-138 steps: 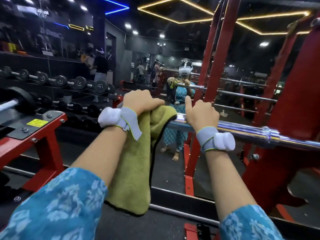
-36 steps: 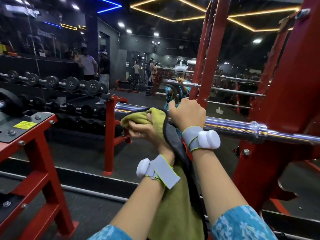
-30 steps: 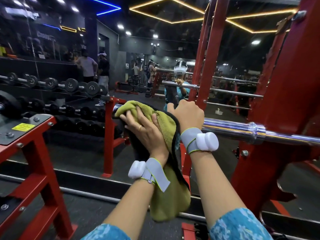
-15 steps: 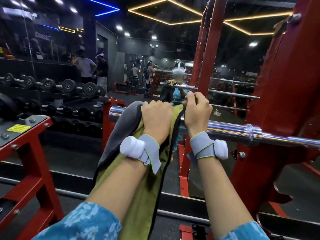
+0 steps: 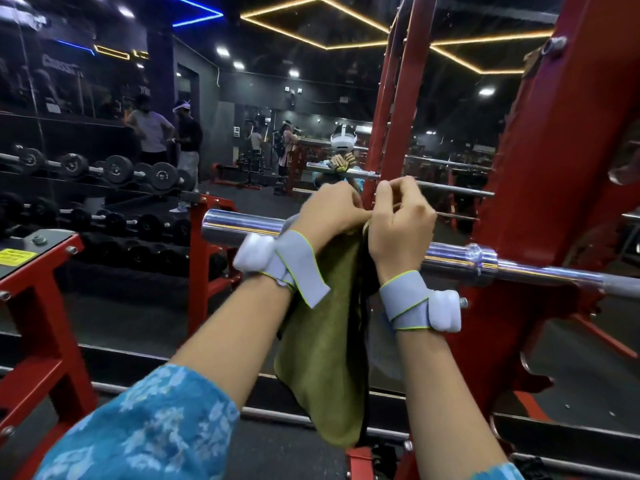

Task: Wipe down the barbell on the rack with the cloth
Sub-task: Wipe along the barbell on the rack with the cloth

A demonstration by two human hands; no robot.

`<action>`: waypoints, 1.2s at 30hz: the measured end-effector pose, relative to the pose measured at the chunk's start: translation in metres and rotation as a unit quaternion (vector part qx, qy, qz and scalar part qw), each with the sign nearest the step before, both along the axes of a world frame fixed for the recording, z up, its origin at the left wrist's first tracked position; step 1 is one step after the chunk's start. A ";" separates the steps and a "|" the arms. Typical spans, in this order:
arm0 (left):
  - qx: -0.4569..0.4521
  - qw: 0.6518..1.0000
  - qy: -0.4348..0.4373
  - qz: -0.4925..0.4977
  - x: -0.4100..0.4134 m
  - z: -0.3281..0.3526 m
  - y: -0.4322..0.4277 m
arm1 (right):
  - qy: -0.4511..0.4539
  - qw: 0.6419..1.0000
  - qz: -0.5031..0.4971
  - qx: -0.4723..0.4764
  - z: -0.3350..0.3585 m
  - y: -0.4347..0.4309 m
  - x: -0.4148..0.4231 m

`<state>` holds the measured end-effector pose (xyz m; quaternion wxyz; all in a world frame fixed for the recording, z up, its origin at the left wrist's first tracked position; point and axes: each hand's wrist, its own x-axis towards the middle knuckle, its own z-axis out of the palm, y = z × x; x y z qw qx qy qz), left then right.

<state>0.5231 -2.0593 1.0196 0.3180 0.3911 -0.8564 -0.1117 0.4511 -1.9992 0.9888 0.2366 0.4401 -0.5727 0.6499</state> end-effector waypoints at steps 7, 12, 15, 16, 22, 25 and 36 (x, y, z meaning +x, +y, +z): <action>0.070 0.990 -0.085 -0.088 0.062 0.011 -0.034 | 0.162 0.946 -0.112 0.258 -0.013 0.000 0.048; -0.002 0.999 0.037 0.037 0.078 -0.012 -0.058 | 0.204 0.889 -0.168 0.373 -0.029 -0.026 0.072; -0.047 0.987 -0.034 0.147 0.080 -0.025 -0.062 | 0.246 0.883 -0.162 0.367 -0.036 -0.034 0.070; -0.054 0.985 -0.034 0.158 0.080 -0.027 -0.062 | 0.260 0.882 -0.163 0.358 -0.037 -0.036 0.067; -0.126 0.971 -0.025 0.201 0.073 -0.038 -0.060 | 0.225 0.913 -0.202 0.274 -0.037 -0.024 0.024; -0.150 0.966 -0.027 0.208 0.071 -0.041 -0.059 | 0.163 0.905 -0.238 0.314 -0.030 -0.009 -0.012; -0.245 0.943 0.070 0.214 0.069 -0.058 -0.052 | 0.148 0.905 -0.282 0.280 -0.031 -0.005 -0.025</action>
